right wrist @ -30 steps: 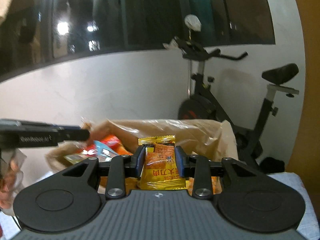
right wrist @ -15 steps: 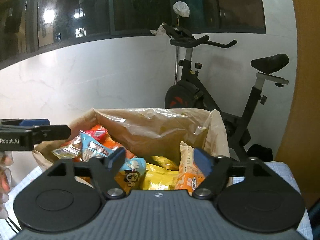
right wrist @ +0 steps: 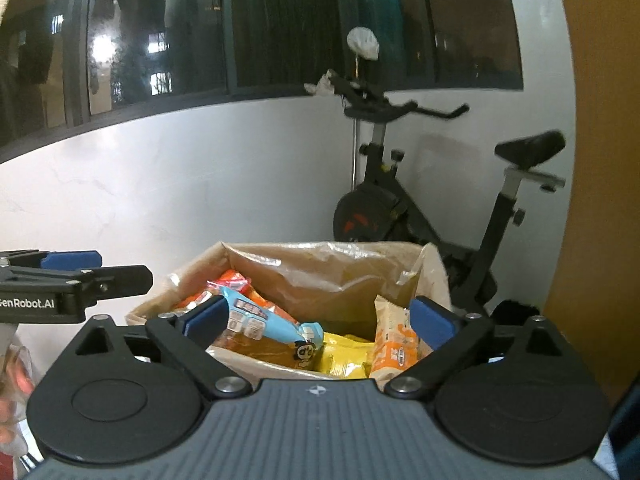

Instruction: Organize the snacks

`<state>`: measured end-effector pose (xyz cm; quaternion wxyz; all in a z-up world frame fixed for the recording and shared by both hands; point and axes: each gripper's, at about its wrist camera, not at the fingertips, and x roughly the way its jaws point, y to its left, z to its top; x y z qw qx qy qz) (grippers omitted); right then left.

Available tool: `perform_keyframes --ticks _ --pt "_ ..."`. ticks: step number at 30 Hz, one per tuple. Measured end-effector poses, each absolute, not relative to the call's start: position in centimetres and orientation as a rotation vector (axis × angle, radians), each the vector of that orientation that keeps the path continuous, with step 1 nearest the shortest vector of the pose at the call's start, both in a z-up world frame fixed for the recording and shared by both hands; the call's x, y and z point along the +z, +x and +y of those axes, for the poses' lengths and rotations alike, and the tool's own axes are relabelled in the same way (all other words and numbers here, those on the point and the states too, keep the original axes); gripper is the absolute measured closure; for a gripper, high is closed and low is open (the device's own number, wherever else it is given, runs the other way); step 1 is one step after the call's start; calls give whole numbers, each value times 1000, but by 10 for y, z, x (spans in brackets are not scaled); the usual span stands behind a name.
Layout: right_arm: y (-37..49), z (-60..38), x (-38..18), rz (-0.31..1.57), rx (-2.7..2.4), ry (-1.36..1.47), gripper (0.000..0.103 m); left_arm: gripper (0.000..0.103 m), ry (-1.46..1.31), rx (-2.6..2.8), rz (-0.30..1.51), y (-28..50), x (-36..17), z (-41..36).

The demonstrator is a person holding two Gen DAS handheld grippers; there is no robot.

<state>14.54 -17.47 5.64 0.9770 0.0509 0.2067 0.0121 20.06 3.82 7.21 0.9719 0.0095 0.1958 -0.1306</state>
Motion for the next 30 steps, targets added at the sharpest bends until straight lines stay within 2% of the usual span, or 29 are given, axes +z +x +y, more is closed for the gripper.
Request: perform_keyframes --ticks 8,17,30 --pt "88 -156 86 373 -2 58 1 9 33 -210 368 147 91 46" --pt "33 -150 105 308 -2 133 1 9 75 -126 346 93 94 47" --pt "16 -147 108 317 0 122 1 9 72 -127 299 77 104 46"
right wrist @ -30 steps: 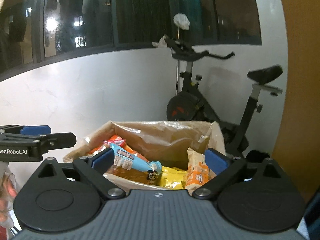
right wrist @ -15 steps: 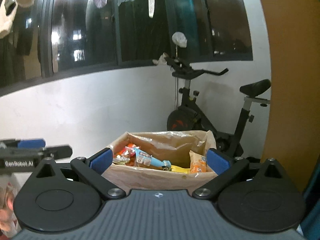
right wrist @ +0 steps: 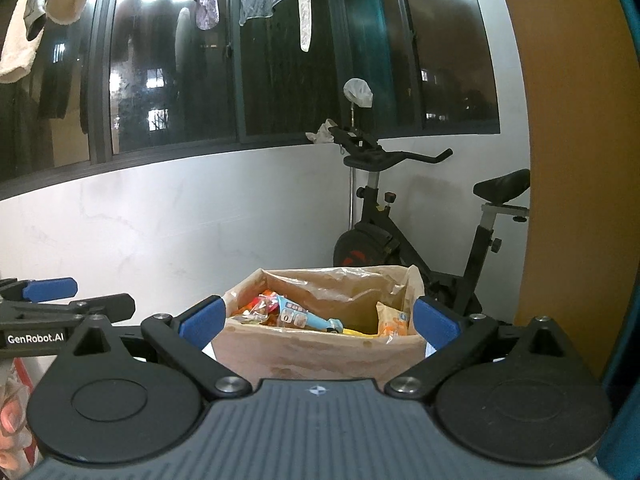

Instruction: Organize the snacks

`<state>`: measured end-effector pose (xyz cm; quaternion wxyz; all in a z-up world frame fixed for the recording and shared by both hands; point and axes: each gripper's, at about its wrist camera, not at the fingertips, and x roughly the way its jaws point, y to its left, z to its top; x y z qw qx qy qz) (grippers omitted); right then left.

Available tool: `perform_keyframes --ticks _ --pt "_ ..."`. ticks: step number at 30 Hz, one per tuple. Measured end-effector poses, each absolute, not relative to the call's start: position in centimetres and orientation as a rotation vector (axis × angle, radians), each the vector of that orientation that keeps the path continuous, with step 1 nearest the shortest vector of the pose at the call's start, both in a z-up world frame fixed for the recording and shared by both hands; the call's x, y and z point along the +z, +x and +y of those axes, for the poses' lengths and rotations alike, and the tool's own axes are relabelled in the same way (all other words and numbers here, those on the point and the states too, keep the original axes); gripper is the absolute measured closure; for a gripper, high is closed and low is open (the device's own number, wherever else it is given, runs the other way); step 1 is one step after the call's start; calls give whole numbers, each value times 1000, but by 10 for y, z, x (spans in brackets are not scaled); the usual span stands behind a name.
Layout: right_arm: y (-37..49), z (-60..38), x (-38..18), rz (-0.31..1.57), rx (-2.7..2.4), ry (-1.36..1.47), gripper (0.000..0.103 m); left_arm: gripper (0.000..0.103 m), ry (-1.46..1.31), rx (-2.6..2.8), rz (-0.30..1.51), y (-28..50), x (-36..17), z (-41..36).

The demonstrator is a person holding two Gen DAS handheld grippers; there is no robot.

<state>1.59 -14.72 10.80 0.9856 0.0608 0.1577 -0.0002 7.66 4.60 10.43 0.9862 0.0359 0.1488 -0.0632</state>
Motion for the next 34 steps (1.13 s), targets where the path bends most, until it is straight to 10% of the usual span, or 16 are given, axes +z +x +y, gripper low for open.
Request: perform_keyframes --ticks 34 --pt "15 -148 99 338 9 120 1 9 49 -120 288 74 103 50"
